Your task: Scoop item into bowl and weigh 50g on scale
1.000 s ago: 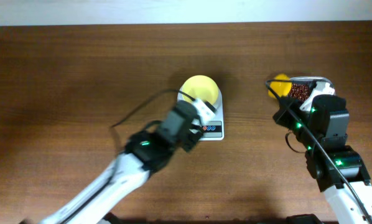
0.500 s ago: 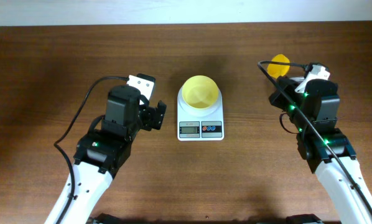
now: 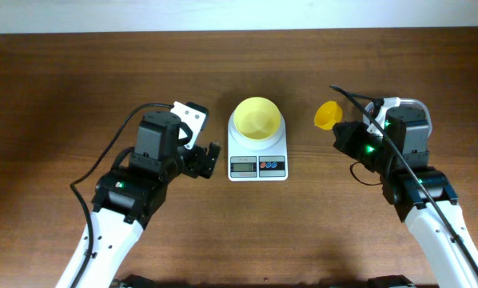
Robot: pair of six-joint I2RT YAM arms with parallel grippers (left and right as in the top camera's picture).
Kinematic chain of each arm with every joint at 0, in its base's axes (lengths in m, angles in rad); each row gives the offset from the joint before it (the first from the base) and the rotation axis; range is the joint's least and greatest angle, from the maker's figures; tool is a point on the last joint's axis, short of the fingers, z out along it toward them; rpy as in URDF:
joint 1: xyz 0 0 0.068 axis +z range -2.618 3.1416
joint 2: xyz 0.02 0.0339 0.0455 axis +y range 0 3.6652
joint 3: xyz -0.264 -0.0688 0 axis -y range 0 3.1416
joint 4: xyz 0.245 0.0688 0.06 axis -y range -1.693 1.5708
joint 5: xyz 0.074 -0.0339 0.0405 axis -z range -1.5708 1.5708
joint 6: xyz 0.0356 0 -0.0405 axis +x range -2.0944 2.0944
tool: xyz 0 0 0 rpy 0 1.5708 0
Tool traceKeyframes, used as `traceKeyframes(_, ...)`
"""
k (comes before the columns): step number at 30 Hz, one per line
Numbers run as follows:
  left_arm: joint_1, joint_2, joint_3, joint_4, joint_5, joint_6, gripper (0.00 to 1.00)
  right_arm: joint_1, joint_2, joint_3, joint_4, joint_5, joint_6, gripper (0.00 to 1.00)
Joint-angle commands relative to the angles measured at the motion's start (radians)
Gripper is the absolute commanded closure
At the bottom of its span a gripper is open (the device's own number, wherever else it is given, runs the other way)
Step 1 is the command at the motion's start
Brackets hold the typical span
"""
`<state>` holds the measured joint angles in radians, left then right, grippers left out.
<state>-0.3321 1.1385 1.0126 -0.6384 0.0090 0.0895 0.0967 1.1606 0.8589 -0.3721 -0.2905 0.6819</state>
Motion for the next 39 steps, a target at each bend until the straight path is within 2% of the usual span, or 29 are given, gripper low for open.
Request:
traceKeyframes(1, 0.006, -0.013, 0.023, -0.007, 0.040, 0.017, 0.01, -0.006, 0.000, 0.011, 0.001, -0.013, 0.003, 0.96)
traceKeyframes(10, 0.006, -0.010, 0.023, -0.008, 0.040, 0.017, 0.01, -0.006, 0.000, 0.011, -0.035, -0.012, 0.000, 0.96)
traceKeyframes(13, 0.006, -0.010, 0.023, -0.008, 0.040, 0.017, 0.01, -0.007, 0.000, 0.011, -0.074, -0.012, -0.164, 0.96)
traceKeyframes(17, 0.006, -0.010, 0.023, -0.008, 0.040, 0.017, 0.01, -0.007, 0.000, 0.011, -0.101, 0.040, -0.287, 0.96)
traceKeyframes(19, 0.006, -0.010, 0.023, -0.008, 0.040, 0.017, 0.01, -0.007, 0.000, 0.011, -0.099, 0.085, -0.286, 0.96)
traceKeyframes(32, 0.006, -0.010, 0.023, -0.008, 0.040, 0.017, 0.01, -0.006, -0.005, 0.011, 0.067, 0.048, -0.286, 0.96)
traceKeyframes(35, 0.006, -0.010, 0.023, -0.008, 0.040, 0.017, 0.01, -0.006, -0.010, 0.011, 0.127, -0.073, -0.286, 0.96)
traceKeyframes(39, 0.006, -0.010, 0.023, -0.008, 0.038, 0.017, 0.01, -0.006, -0.016, 0.011, 0.146, -0.122, -0.286, 0.96)
